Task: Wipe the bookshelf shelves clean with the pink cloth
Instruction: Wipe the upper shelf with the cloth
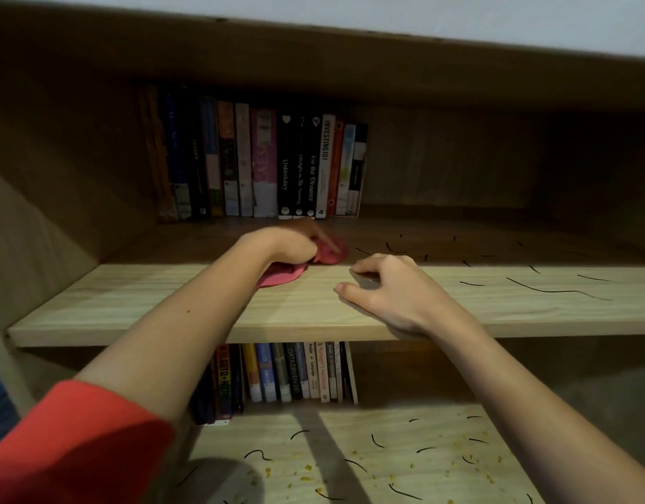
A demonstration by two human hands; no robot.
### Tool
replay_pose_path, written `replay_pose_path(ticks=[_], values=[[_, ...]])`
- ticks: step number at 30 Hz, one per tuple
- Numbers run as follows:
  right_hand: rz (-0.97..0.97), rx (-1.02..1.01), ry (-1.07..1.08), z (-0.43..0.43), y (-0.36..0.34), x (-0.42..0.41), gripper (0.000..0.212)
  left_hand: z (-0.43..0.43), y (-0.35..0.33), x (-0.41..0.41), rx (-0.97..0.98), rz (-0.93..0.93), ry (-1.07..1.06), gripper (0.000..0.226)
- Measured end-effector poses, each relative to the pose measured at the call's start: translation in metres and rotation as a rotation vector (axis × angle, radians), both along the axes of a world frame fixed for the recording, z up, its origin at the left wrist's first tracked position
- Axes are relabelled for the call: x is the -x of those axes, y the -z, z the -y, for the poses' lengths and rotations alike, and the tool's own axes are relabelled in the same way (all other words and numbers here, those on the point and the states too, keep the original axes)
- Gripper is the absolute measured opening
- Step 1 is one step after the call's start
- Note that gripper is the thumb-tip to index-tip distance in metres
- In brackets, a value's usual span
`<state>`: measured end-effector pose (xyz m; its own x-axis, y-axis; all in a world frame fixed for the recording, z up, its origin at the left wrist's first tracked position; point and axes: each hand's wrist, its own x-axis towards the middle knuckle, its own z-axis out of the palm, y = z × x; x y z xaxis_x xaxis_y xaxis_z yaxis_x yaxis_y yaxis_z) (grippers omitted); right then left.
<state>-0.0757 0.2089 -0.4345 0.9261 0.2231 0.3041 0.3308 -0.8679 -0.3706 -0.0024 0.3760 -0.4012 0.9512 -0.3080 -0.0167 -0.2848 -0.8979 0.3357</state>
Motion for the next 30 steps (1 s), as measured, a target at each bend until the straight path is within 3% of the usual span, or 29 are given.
replay_pose_path(ticks=[6, 12, 16, 20, 23, 30], values=[[0.223, -0.036, 0.12, 0.004, -0.004, 0.015, 0.04, 0.013, 0.009, 0.021, -0.063, 0.042, -0.174, 0.038], [-0.071, 0.21, 0.108, 0.041, -0.001, 0.018, 0.058, 0.026, 0.005, 0.021, -0.047, 0.047, -0.145, 0.04], [-0.052, 0.197, 0.145, 0.037, -0.001, 0.014, 0.06, 0.031, 0.008, 0.032, -0.035, 0.033, -0.026, 0.047], [-0.016, 0.166, 0.155, 0.04, 0.001, 0.012, 0.056, 0.037, 0.001, 0.023, -0.116, 0.0, -0.133, 0.033], [0.003, 0.151, 0.149, 0.042, 0.002, 0.011, 0.053, 0.049, -0.003, 0.018, -0.03, 0.007, -0.138, 0.038], [0.027, 0.113, 0.163, 0.041, 0.005, 0.008, 0.053, 0.025, 0.003, 0.003, -0.07, -0.019, -0.187, 0.029]])
